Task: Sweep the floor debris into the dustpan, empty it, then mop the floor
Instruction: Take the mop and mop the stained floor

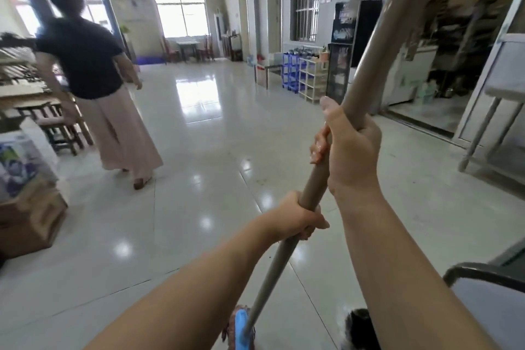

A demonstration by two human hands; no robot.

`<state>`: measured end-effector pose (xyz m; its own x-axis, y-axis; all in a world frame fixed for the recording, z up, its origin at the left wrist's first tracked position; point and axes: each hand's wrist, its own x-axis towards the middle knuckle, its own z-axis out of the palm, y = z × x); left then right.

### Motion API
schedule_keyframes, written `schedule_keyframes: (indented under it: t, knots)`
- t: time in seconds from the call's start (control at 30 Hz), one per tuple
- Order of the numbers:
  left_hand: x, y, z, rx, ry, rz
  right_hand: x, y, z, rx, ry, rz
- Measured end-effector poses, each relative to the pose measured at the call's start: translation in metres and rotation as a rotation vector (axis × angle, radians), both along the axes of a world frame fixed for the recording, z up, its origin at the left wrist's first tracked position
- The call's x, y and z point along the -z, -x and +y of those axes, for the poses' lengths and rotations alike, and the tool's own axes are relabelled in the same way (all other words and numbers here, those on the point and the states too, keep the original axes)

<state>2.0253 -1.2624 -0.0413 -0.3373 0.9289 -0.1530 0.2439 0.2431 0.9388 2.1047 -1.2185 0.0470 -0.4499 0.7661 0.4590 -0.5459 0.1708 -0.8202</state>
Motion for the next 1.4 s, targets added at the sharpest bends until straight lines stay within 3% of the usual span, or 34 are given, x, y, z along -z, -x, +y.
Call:
schedule_keyframes:
  t: [0.07, 0.13, 0.2, 0.27, 0.37, 0.43, 0.6, 0.73, 0.87, 1.03, 1.13, 1.23, 1.33, 1.4]
  knots:
    - [0.006, 0.026, 0.024, -0.053, 0.042, 0.042, -0.004, 0.018, 0.028, -0.054, -0.039, -0.094]
    - [0.027, 0.052, 0.041, -0.101, 0.119, 0.107, -0.013, 0.031, 0.054, -0.124, -0.078, -0.069]
    - [0.065, 0.068, 0.045, -0.098, 0.305, 0.184, -0.022, 0.041, 0.075, -0.181, -0.142, 0.024]
    - [0.105, 0.074, 0.036, -0.148, 0.458, 0.192, -0.014, 0.059, 0.081, -0.229, -0.237, -0.045]
    - [0.132, 0.079, 0.020, -0.389, 0.370, -0.074, 0.026, 0.096, 0.073, -0.249, -0.193, -0.342]
    - [0.128, 0.086, 0.012, -0.429, 0.347, -0.136, 0.037, 0.121, 0.067, -0.219, -0.117, -0.365]
    - [0.087, 0.092, -0.032, -0.652, 0.104, -0.513, 0.030, 0.163, 0.018, -0.315, -0.272, -0.469]
    - [0.057, 0.087, -0.102, -0.834, -0.082, -0.659, 0.048, 0.159, -0.055, -0.509, -0.288, -0.394]
    - [0.040, 0.068, -0.197, -0.969, -0.161, -0.475, 0.045, 0.146, -0.123, -0.723, -0.144, -0.392]
    - [0.008, 0.029, -0.310, -0.877, -0.482, -0.466, 0.076, 0.126, -0.211, -0.934, 0.105, -0.508]
    - [0.000, 0.006, -0.355, -0.976, -0.540, -0.353, 0.122, 0.112, -0.256, -0.690, 0.413, -0.527]
    - [0.013, -0.021, -0.396, -1.042, -0.437, -0.289, 0.186, 0.099, -0.277, -0.343, 0.589, -0.928]
    - [0.036, -0.055, -0.441, -0.891, -0.366, -0.209, 0.235, 0.072, -0.303, -0.394, 0.871, -1.217]
    - [0.044, -0.072, -0.466, -0.767, -0.301, -0.206, 0.256, 0.060, -0.321, -0.454, 1.171, -1.160]
